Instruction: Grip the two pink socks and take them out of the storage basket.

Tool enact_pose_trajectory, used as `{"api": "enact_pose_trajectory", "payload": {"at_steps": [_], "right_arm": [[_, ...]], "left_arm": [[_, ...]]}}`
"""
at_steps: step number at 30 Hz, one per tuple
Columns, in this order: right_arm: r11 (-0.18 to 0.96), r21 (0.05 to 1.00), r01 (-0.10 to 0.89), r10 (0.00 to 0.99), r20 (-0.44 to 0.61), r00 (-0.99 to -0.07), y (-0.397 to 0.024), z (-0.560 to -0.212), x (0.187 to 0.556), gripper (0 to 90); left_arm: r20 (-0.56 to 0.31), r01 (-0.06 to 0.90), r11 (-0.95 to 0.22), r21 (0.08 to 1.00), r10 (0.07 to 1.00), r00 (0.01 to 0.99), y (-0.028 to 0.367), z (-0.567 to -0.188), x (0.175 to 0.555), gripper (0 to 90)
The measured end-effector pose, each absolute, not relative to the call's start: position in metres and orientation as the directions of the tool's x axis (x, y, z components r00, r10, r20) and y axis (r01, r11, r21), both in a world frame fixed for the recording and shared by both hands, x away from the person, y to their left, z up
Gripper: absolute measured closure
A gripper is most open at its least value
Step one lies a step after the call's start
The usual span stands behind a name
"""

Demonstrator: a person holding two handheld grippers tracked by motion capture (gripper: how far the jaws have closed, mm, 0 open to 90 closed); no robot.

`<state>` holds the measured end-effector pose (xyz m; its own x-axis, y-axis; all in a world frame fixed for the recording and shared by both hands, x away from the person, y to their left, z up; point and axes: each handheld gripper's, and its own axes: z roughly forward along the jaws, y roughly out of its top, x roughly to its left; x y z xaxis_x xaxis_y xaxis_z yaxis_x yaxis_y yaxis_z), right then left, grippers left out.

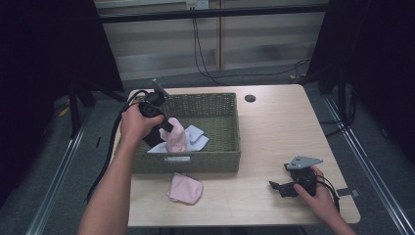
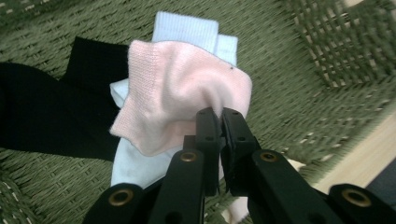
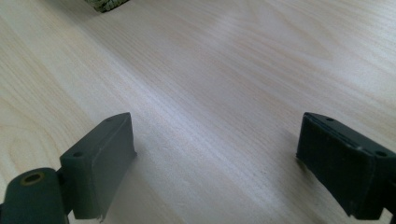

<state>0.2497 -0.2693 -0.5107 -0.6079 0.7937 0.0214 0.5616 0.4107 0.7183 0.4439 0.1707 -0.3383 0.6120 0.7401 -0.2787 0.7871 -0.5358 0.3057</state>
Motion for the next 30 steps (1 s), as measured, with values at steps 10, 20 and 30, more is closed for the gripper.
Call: {"api": "enact_pose_trajectory", "payload": {"at_steps": [10, 20, 30], "right_arm": [[0.411, 0.718, 0.561, 0.794, 0.021, -0.608, -0.269, -0.511, 0.250, 10.5], [0.411, 0.718, 0.561, 0.794, 0.021, -0.608, -0.269, -0.511, 0.250, 10.5], [0.410, 0.715, 0.566, 0.795, 0.024, -0.606, -0.269, -0.510, 0.249, 10.4]], "left_arm": [[-0.293, 0.767, -0.553, 0.326, 0.712, 0.638, 0.167, -0.318, 0.437, 86.4], [-0.298, 0.741, -0.588, 0.325, 0.680, 0.670, 0.161, -0.303, 0.431, 86.4], [-0.304, 0.728, -0.601, 0.330, 0.662, 0.685, 0.161, -0.290, 0.425, 86.4]]}}
